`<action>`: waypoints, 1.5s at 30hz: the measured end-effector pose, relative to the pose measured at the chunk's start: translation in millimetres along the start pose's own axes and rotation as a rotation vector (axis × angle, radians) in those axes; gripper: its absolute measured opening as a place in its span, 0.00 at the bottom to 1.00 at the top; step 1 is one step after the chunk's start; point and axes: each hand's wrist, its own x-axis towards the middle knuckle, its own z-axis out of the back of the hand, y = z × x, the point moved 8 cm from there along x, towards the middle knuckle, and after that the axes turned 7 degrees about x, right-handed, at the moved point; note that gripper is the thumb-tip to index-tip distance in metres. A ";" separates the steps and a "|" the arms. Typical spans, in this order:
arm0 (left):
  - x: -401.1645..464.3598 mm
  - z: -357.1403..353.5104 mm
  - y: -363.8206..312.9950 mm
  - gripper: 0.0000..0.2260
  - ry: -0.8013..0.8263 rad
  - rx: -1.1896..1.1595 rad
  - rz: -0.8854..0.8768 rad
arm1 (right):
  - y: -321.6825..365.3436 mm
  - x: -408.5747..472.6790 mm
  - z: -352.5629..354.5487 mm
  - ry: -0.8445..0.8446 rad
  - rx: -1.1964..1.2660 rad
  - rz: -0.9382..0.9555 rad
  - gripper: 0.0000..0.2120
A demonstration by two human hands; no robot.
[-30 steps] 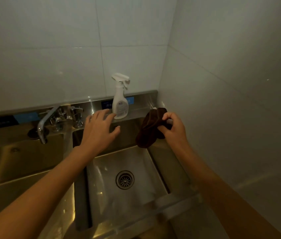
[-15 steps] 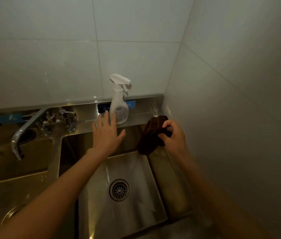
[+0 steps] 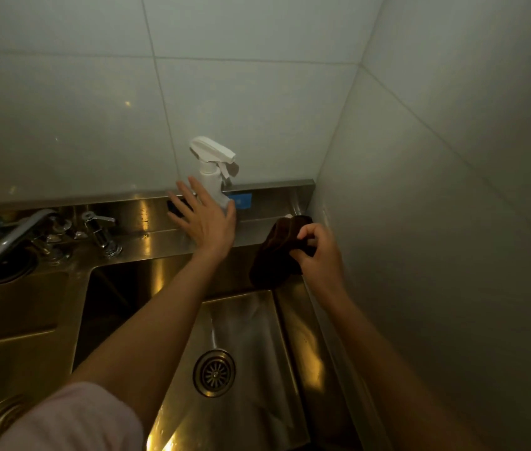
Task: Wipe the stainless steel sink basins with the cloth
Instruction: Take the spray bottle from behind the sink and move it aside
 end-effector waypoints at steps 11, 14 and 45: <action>25.6 -13.5 -5.5 0.31 -0.263 -0.310 0.140 | -22.8 5.1 3.8 0.042 -0.003 -0.045 0.14; 24.7 -14.5 -6.6 0.29 -0.297 -0.337 0.141 | -27.6 3.0 8.7 0.032 -0.009 -0.046 0.15; -132.1 252.7 68.8 0.27 -0.212 -0.546 -0.368 | 96.6 -120.5 -14.7 0.015 -0.026 0.192 0.17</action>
